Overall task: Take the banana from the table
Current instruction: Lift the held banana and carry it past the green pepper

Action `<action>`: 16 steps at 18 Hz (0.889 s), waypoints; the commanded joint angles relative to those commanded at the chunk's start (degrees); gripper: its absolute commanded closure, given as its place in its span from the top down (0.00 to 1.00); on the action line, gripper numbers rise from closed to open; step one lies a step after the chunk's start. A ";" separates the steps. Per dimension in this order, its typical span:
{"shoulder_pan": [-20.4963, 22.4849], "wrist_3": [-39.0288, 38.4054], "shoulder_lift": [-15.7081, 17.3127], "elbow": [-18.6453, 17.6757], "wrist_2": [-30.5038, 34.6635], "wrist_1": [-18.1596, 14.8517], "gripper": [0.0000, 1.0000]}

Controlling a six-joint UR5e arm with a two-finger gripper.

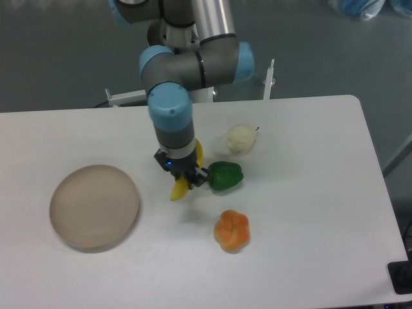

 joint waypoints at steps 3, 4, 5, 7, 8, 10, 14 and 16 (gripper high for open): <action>5.09 10.43 -0.62 2.63 -0.44 -0.36 0.02; 6.25 13.09 -0.70 3.34 -0.53 -0.36 0.03; 7.39 15.03 -1.05 3.78 -0.53 -0.36 0.03; 9.06 17.41 -2.81 4.93 -0.62 -0.27 0.03; 10.03 18.73 -3.95 5.98 -0.53 -0.27 0.04; 11.61 22.76 -6.49 8.26 -0.53 -0.36 0.05; 15.56 33.91 -9.05 9.76 -2.36 -0.36 0.06; 16.63 36.57 -9.06 9.68 -3.25 -0.45 0.07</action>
